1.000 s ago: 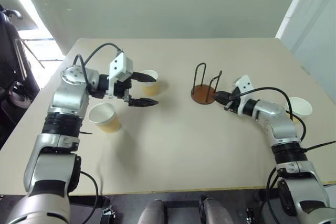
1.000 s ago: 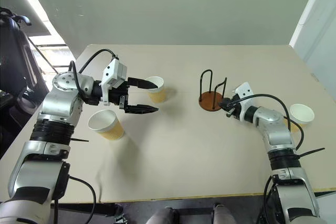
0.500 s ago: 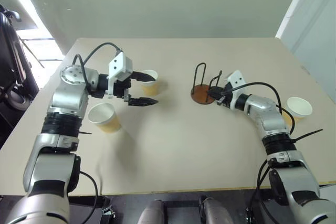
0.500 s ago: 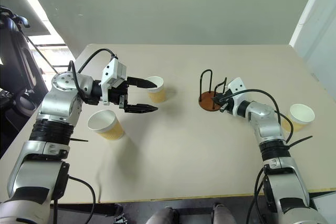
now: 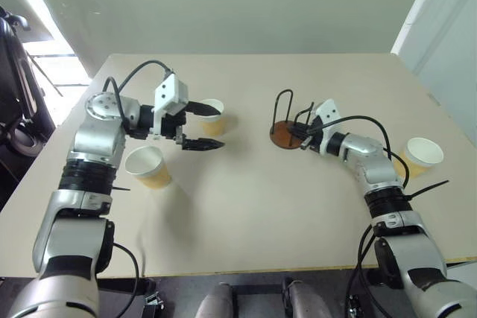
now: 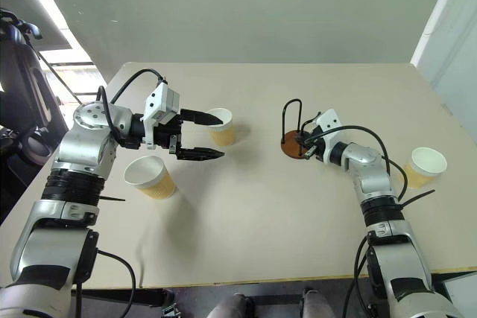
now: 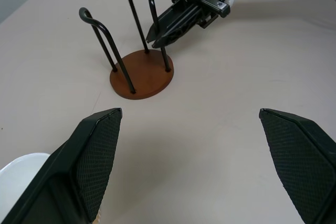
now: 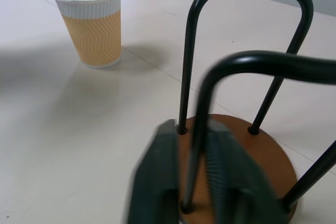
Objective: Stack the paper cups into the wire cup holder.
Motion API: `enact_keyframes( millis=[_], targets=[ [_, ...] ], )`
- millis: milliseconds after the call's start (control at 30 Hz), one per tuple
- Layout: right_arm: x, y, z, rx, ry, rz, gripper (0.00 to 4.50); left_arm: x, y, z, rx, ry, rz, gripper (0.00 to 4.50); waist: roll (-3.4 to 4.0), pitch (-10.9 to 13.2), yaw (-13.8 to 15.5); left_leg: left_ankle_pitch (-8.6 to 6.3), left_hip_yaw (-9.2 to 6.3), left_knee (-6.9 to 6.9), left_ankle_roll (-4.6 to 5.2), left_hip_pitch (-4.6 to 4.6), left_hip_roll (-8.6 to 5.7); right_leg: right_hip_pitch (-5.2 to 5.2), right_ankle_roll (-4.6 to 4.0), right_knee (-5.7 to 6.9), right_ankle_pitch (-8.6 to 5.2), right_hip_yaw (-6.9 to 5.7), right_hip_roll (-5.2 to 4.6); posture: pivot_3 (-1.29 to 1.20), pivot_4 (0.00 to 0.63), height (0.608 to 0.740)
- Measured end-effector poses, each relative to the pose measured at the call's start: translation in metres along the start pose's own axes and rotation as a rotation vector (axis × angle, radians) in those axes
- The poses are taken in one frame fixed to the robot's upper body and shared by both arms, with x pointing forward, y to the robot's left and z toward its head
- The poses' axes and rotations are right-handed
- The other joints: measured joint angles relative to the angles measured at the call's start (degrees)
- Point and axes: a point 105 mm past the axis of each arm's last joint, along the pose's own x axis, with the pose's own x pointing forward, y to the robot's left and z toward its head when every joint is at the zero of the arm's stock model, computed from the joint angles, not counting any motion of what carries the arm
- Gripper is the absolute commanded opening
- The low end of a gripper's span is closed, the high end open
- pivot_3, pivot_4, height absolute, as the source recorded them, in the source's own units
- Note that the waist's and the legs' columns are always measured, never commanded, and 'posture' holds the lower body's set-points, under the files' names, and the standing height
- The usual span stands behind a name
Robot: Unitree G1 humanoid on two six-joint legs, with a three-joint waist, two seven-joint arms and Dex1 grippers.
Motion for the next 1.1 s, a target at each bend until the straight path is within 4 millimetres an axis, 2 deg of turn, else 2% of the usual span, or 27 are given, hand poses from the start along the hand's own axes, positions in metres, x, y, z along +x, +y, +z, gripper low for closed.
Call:
enact_keyframes(
  millis=[233,600,867,1100],
  targets=[
    [-0.001,0.002,0.0,-0.016,0.012,0.028,0.04,0.0,0.0,0.0,-0.001,0.001,0.0,4.5,0.0,0.0,0.0,0.0,0.0,0.0,0.0,0.0,0.0,0.0,-0.01,0.01,0.01,0.0,0.0,0.0,0.15,0.74],
    [-0.017,0.024,0.002,-0.063,0.078,0.326,0.04,0.0,0.002,-0.005,-0.014,0.016,-0.009,4.5,-0.01,0.0,0.0,0.01,0.0,0.02,0.0,-0.03,0.0,0.0,-0.03,0.01,-0.01,0.0,0.02,0.0,0.15,0.74],
    [-0.021,0.035,0.009,-0.023,0.092,0.457,0.04,0.002,0.001,-0.003,-0.004,0.022,-0.028,4.5,-0.01,0.0,0.0,0.02,0.01,0.02,0.0,-0.03,0.01,-0.02,-0.05,0.02,-0.02,0.0,0.03,0.0,0.15,0.74],
    [-0.023,0.053,0.018,-0.008,0.091,0.575,0.04,0.002,0.001,-0.003,-0.003,0.025,-0.032,4.5,-0.01,0.0,0.0,0.04,0.01,0.02,0.0,-0.04,0.0,-0.02,-0.09,0.02,-0.05,0.0,0.03,0.0,0.15,0.74]
  ],
)
